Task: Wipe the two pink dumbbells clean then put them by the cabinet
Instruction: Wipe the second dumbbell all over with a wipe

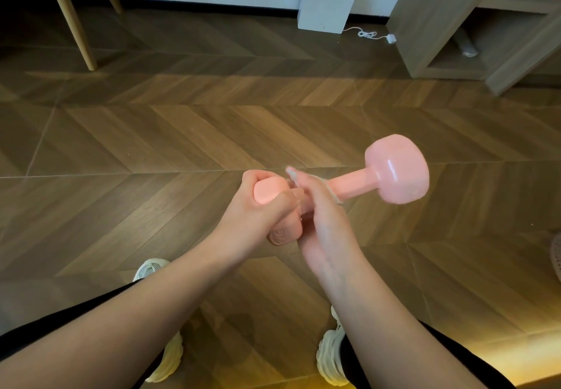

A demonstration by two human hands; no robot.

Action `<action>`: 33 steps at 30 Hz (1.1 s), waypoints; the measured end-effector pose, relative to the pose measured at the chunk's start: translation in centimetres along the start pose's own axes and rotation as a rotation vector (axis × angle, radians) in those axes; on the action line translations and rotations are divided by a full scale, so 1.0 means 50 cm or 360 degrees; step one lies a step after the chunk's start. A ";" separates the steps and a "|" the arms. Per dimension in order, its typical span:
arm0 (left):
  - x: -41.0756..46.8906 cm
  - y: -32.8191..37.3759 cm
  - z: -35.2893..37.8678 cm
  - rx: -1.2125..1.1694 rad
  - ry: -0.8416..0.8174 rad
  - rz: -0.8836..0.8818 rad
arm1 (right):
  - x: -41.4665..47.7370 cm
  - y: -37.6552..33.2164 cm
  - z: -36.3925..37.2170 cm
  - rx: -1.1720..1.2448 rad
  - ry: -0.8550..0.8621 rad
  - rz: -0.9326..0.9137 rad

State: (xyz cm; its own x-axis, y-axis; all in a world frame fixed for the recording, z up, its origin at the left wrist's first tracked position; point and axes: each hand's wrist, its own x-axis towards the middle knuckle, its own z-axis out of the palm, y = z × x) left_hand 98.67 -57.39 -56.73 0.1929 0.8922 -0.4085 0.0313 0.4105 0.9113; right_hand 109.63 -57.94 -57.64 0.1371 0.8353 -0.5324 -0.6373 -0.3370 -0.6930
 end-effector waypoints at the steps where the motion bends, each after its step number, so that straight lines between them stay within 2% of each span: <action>1: 0.000 0.001 -0.002 -0.0002 -0.0022 0.0012 | -0.001 -0.015 -0.003 0.0042 -0.0009 -0.0058; 7: -0.005 0.006 -0.009 0.0026 -0.0217 -0.0104 | 0.011 -0.091 -0.028 0.0475 0.0217 -0.0187; 12: 0.006 0.015 -0.028 -0.0283 -0.0620 -0.0478 | 0.001 -0.090 -0.029 0.0485 0.0079 -0.0266; 14: 0.004 0.017 -0.028 -0.0357 -0.0649 -0.0473 | -0.001 -0.097 -0.025 0.0465 0.0048 -0.0295; 16: 0.000 0.013 -0.022 -0.0125 -0.0492 -0.0263 | 0.003 -0.099 -0.025 0.0506 0.0069 -0.0281; 17: -0.003 0.007 -0.018 0.0092 -0.0360 -0.0024 | 0.005 -0.098 -0.027 0.0540 0.0088 -0.0256; 19: -0.009 0.002 -0.018 0.0590 -0.0090 0.0639 | 0.011 -0.099 -0.032 0.0600 0.0148 -0.0195; 20: -0.007 0.001 -0.022 0.0782 -0.0071 0.0915 | 0.014 -0.100 -0.033 0.0638 0.0166 -0.0166; 21: -0.003 -0.002 -0.027 0.0859 -0.0108 0.1076 | 0.016 -0.102 -0.035 0.0671 0.0166 -0.0146; 22: 0.001 -0.003 -0.029 0.0799 -0.0183 0.1086 | 0.017 -0.104 -0.037 0.0695 0.0149 -0.0138; 23: 0.002 0.001 -0.028 0.0602 -0.0245 0.0932 | 0.018 -0.106 -0.039 0.0711 0.0118 -0.0144; 26: 0.007 0.006 -0.017 -0.0075 -0.0408 0.0043 | 0.017 -0.105 -0.039 0.0725 0.0022 -0.0178; 27: 0.011 0.002 -0.015 -0.0215 -0.0463 -0.0145 | 0.017 -0.104 -0.038 0.0716 0.0003 -0.0193; 28: 0.011 -0.002 -0.014 -0.0260 -0.0479 -0.0178 | 0.017 -0.103 -0.037 0.0712 -0.0014 -0.0195; 29: 0.010 -0.004 -0.015 -0.0234 -0.0450 -0.0074 | 0.017 -0.102 -0.037 0.0722 -0.0037 -0.0185; 31: 0.008 -0.002 -0.023 0.0017 -0.0358 0.0379 | 0.017 -0.107 -0.037 0.0761 -0.0062 -0.0140; 33: 0.012 -0.011 -0.034 0.0216 -0.0428 0.0624 | 0.018 -0.111 -0.040 0.0815 -0.0042 -0.0114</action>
State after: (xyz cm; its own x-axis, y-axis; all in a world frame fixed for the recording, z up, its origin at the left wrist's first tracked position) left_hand 97.11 -56.76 -57.57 0.4614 0.8869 -0.0221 0.0297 0.0094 0.9995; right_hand 114.83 -56.19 -55.24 0.1791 0.8616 -0.4750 -0.9174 -0.0282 -0.3970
